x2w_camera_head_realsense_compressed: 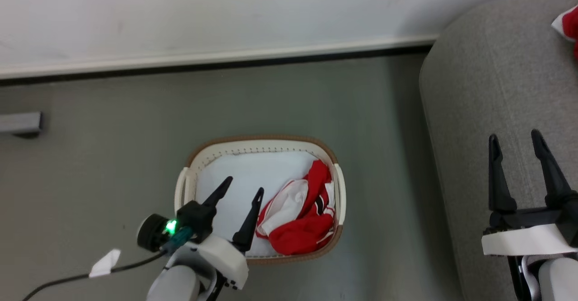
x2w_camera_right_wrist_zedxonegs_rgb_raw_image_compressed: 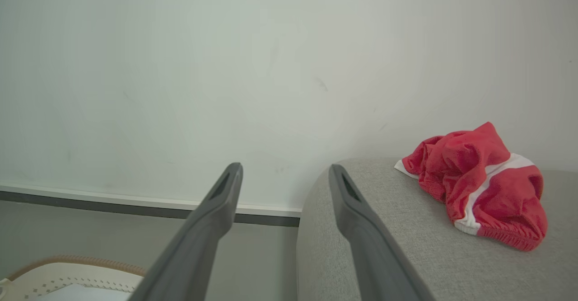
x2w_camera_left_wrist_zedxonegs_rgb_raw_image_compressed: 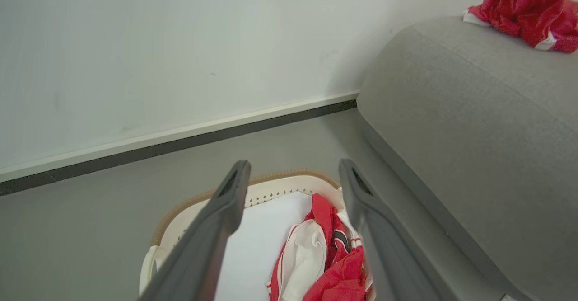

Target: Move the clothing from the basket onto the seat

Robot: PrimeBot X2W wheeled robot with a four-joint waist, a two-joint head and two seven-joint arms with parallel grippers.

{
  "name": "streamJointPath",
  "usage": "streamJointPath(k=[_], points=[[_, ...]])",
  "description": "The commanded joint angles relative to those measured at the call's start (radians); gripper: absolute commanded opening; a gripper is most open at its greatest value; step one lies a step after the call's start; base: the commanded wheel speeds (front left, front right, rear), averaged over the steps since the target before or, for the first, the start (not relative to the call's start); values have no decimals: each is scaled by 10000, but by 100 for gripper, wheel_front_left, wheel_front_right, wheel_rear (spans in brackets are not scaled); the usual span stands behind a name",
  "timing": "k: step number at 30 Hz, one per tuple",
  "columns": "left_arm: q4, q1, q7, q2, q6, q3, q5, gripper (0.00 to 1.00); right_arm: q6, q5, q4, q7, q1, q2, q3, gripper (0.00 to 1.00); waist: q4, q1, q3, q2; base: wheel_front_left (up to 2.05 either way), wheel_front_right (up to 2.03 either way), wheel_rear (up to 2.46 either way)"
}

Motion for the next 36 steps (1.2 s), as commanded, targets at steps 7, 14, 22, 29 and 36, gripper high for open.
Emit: streamJointPath(k=[7,14,22,29,36], points=[[2664,-2651,199,97,-29,-2524,-537,100,-25,-217,-887,7,-762,-14,-4,100,-446,-5,2841,0,0,0,0],[4113,-4237,429,51,-32,-4576,-2119,100,-25,-406,-1490,7,-808,-12,87,100,-404,-5,3810,0,0,0,0],[4616,-5312,691,347,-32,-6309,-4093,100,-25,-283,-1690,7,-891,-12,232,100,-410,-5,4330,0,0,0,0],[4528,-5836,945,712,-24,-7729,-5482,100,-25,-208,-1709,7,-916,-14,300,100,-461,-5,4706,0,0,0,0],[4744,-6297,863,899,-22,-8533,-6240,100,-25,-144,-1786,9,-930,-12,339,100,-546,-5,5080,0,0,0,0]])
